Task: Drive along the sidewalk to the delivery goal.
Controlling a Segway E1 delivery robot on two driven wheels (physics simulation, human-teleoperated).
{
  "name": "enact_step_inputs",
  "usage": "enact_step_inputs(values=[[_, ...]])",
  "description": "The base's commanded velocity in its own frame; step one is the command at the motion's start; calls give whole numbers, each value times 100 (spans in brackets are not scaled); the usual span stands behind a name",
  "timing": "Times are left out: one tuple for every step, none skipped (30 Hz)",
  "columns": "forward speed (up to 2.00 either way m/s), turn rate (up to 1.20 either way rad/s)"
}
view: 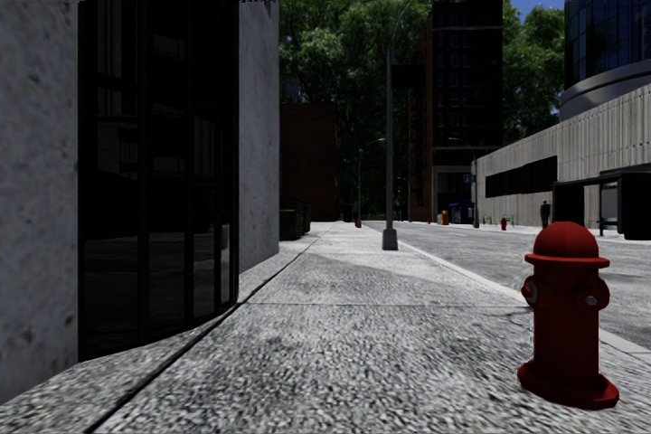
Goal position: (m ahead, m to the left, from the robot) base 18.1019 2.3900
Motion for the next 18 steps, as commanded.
enact_step_inputs(values=[[200, -50], [200, -48], [200, 0], [200, 0], [200, 0], [200, 0], [200, 0], [200, 0], [200, 0], [200, 0], [200, 0], [200, 0], [200, 0], [200, 0], [200, 0], [200, 0], [200, 0], [200, 0]])
